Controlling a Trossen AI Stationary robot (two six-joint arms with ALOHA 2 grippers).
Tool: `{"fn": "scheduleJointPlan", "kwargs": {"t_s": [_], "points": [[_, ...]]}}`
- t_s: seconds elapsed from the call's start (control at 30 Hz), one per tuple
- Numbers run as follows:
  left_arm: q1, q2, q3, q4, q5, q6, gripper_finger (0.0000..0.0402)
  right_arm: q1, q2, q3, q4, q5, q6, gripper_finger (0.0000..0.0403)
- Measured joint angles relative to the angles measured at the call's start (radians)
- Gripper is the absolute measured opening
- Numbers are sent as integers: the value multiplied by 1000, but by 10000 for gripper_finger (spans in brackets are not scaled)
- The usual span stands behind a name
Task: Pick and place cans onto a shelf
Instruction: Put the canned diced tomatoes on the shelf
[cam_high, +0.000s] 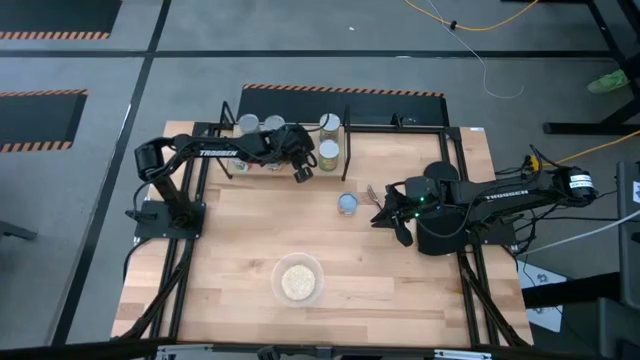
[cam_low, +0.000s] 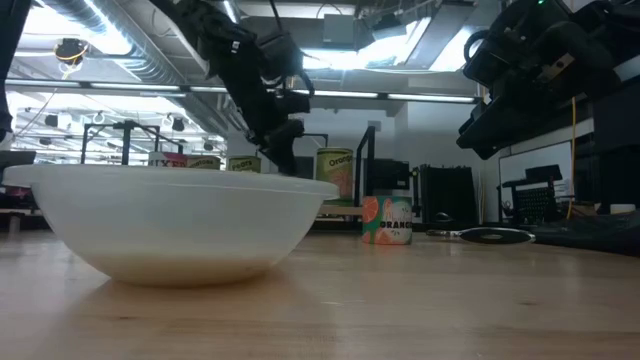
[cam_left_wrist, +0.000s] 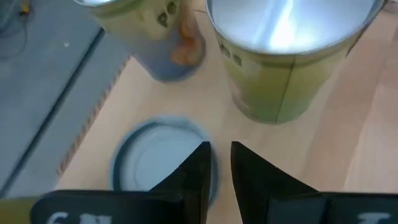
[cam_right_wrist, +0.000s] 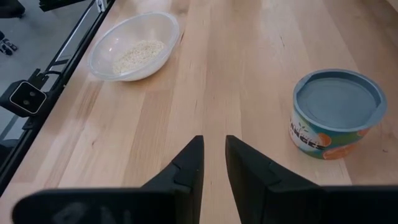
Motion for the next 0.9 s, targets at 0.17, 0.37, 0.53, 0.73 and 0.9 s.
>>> {"fn": "scheduleJointPlan", "kwargs": {"t_s": [0.17, 0.37, 0.53, 0.73, 0.9], "points": [[0, 7, -2, -11, -2, 8, 48, 0, 0, 0, 0, 0, 0, 71], [6, 8, -2, -11, -4, 8, 22, 0, 0, 0, 0, 24, 0, 71], [6, 8, -2, -11, -9, 8, 7, 0, 0, 0, 0, 24, 0, 71], [7, 8, -2, -6, -8, 61, 4, 0, 0, 0, 0, 24, -3, 71], [15, 9, -3, 36, 29, 110, 2, 0, 0, 0, 0, 24, -3, 71]]}}
